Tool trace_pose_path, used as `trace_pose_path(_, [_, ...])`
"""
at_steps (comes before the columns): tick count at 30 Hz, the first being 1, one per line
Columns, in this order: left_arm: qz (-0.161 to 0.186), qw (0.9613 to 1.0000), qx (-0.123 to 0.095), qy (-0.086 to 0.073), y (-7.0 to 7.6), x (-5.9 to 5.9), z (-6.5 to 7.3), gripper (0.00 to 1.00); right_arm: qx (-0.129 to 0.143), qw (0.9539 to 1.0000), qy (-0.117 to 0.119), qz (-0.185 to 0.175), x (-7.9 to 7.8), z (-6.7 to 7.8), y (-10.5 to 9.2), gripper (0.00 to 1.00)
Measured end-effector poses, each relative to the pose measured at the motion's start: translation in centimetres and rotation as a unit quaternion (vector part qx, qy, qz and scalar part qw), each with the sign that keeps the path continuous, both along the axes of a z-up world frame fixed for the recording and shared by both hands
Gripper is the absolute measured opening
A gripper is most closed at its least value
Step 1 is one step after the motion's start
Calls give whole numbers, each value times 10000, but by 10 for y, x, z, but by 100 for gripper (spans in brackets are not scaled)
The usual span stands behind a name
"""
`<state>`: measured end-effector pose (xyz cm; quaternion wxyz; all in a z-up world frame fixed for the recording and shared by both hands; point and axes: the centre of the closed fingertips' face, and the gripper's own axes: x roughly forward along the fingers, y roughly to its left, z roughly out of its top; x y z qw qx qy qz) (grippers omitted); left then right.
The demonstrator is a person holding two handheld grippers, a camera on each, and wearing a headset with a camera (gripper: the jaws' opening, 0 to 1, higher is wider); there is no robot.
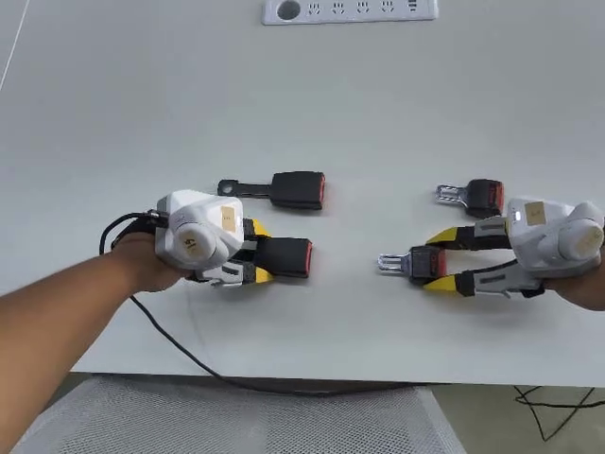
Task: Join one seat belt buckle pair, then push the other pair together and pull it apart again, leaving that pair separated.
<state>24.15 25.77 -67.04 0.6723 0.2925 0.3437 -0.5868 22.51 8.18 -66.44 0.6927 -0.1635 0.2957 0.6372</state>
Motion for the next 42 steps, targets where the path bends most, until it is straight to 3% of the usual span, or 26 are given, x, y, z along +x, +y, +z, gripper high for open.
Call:
trace_pose_path(13, [-5,10000,90,39,1,-2,1,33,479,9988,-8,137,-3,4,33,34])
trace_pose_path(22, [41,9999,125,66,1,-2,1,33,524,9984,135,133,-4,6,46,34])
trace_pose_path(29, [61,9998,147,69,1,-1,1,33,551,9982,169,191,-1,5,72,34])
trace_pose_path(36, [38,9998,169,91,2,0,0,34,530,9985,125,75,8,4,72,34])
trace_pose_path(42, [113,9998,150,85,2,1,-2,34,548,9984,141,-38,11,4,87,34])
